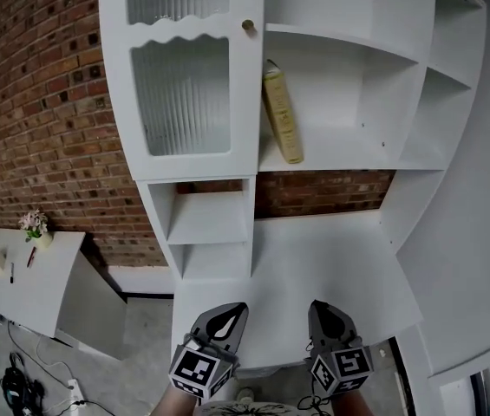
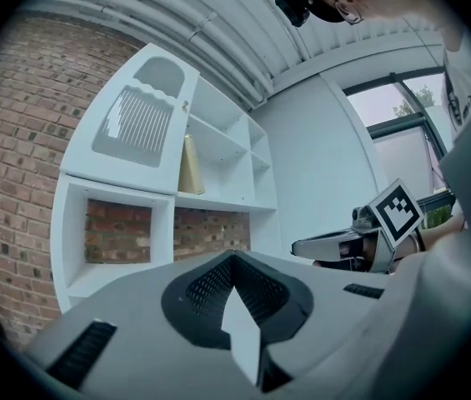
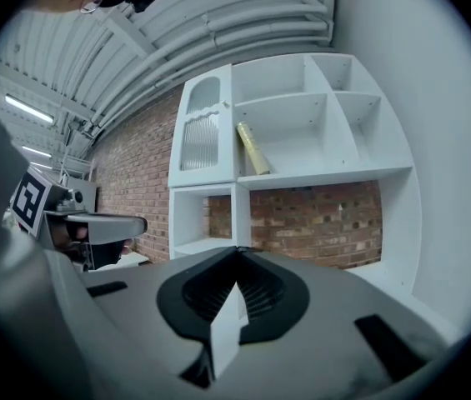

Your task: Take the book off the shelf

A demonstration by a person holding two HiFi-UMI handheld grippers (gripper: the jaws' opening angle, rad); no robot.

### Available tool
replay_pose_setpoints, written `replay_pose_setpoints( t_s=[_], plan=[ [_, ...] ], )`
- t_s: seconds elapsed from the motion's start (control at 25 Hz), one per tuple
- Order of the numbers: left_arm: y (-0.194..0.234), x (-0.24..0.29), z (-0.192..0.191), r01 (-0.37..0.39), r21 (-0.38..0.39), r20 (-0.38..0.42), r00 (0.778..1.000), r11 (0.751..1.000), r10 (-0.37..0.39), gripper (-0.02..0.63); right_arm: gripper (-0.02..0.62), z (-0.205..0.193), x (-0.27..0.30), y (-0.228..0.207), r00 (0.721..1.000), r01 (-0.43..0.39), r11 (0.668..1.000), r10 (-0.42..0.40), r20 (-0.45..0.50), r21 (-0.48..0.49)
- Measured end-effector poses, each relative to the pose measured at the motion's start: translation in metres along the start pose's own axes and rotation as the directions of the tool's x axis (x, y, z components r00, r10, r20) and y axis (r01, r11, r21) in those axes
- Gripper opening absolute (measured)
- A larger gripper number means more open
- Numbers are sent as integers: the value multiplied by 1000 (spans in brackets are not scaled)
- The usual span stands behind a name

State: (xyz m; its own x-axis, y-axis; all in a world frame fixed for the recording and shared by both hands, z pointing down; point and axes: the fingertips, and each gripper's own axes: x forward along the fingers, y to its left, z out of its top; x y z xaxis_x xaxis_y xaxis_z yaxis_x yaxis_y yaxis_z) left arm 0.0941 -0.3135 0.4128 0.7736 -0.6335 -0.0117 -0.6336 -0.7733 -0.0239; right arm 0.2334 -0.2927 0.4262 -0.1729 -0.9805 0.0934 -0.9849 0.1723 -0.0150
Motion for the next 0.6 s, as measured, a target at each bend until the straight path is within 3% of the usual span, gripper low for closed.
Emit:
replay_pose_setpoints(
  t_s=[0.2,0.4,0.6],
  plan=[
    [35,25,4,-67,24,-15,998,997,67,12,3,21,54,-6,999,-39,999,40,29,-32],
    [48,46,18,-97,57,17,995,994,96,12,3,55,92,-1,986,-137,984,146,75,-115],
    [62,58,40,-151,92,43,988,984,148,12,3,111,128,-16,977,-118,976,148,156,-185]
  ],
)
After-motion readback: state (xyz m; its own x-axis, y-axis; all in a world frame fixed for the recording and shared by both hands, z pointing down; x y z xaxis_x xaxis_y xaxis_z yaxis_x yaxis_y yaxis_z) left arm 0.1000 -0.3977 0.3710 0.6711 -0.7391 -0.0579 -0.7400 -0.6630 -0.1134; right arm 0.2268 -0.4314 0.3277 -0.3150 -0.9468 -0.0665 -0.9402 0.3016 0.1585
